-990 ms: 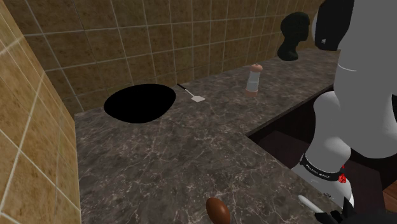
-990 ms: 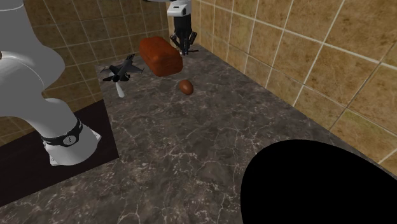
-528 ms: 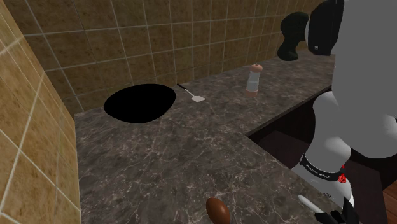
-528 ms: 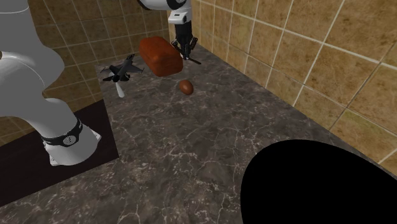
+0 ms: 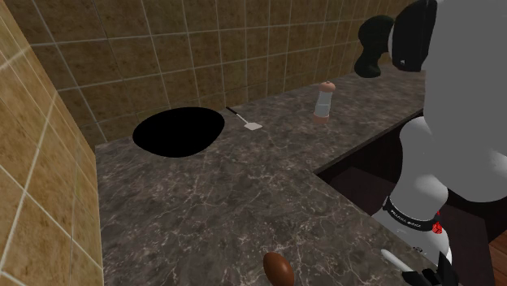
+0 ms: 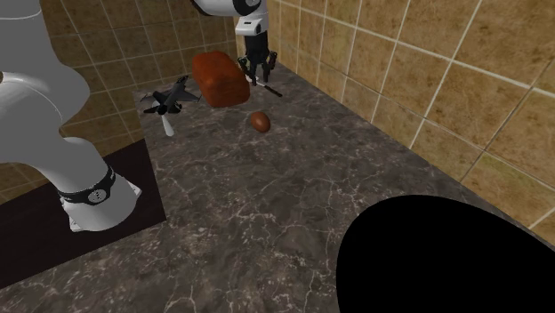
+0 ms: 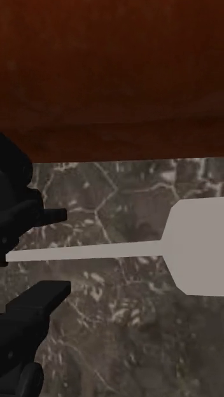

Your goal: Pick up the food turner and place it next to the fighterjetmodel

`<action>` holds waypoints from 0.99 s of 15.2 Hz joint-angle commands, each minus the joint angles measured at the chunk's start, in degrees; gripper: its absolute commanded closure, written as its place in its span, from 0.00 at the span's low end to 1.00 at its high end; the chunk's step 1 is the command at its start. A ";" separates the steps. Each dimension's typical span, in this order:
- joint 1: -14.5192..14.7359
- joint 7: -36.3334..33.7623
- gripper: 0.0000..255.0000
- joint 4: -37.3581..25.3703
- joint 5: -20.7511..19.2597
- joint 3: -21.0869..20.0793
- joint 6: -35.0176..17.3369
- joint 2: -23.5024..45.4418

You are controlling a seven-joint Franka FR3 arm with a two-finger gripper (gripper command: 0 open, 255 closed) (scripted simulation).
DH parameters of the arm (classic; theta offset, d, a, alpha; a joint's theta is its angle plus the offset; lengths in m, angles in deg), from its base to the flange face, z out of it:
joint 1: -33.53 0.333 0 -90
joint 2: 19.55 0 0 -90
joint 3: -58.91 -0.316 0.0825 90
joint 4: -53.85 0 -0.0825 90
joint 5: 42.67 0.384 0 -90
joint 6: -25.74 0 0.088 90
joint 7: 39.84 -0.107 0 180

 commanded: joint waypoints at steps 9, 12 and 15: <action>-1.74 2.79 0.00 -3.05 4.37 -2.54 5.84 -3.69; -1.73 2.79 0.00 -3.05 4.37 -2.53 5.84 -3.69; -1.73 2.79 0.00 -3.05 4.37 -2.53 5.84 -3.69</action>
